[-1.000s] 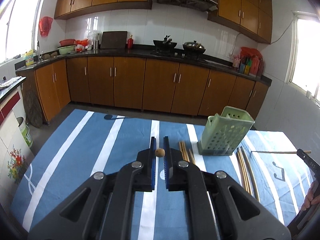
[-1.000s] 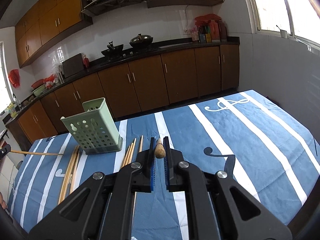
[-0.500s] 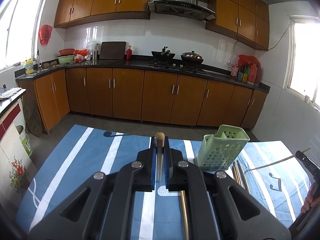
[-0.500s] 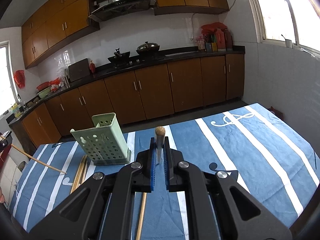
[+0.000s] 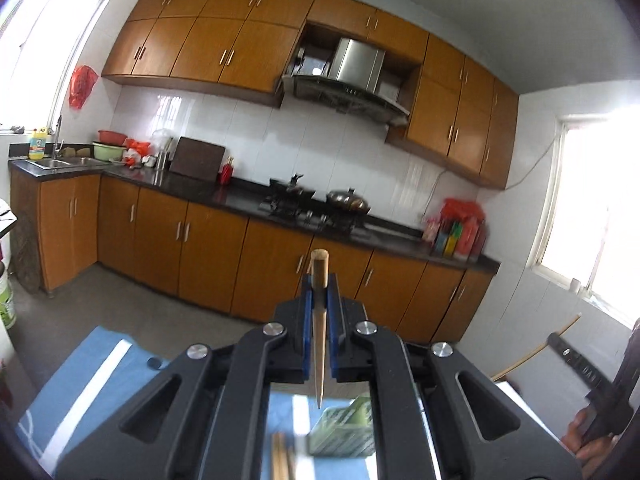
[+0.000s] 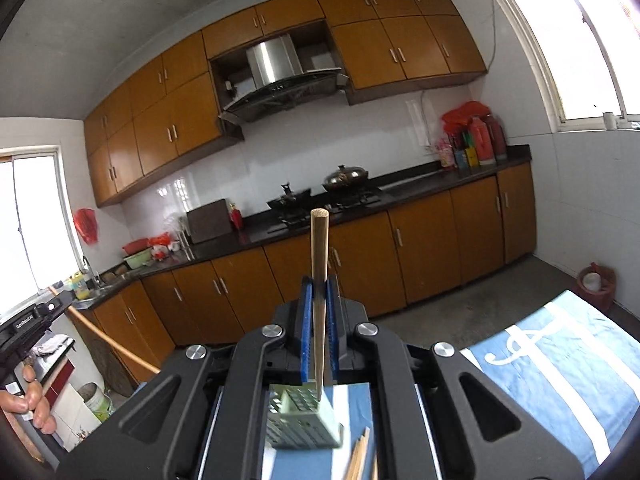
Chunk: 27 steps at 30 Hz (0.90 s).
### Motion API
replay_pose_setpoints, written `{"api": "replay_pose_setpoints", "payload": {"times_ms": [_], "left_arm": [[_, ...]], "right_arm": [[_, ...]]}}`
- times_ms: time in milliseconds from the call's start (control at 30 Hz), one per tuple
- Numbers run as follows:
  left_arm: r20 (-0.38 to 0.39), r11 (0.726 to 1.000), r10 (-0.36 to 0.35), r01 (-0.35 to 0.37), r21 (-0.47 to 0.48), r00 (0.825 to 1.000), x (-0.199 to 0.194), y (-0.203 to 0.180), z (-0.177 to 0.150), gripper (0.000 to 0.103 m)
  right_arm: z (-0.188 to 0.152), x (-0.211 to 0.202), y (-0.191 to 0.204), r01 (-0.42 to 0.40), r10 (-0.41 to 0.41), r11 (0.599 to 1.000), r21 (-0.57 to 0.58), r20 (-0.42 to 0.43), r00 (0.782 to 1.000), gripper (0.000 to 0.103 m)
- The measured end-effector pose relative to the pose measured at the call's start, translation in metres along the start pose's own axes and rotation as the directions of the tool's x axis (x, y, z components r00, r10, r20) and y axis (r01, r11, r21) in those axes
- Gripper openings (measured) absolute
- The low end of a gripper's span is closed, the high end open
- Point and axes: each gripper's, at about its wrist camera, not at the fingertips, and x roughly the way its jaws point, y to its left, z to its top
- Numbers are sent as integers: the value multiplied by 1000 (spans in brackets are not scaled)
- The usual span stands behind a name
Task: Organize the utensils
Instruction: 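Lower the chopsticks into the green holder and open both tools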
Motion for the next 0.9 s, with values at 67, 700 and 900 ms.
{"api": "replay_pose_setpoints", "payload": {"times_ms": [67,700,900], "left_arm": [[11,1000,-18,18,-17,1000,6,-7,-1,8],[-156,998,-44,50,36,987,82,-33,-87,8],[-185,997,-39,49,53,982,81,-33,-92,14]], "right_arm": [[-1,5,4,-20,20,1000,-5,4,1000,8],[-52,53,17,1,-13,997,-82,-152,988,8],[-50,46,16,23,-34,997,-74,-142,989,36]]}}
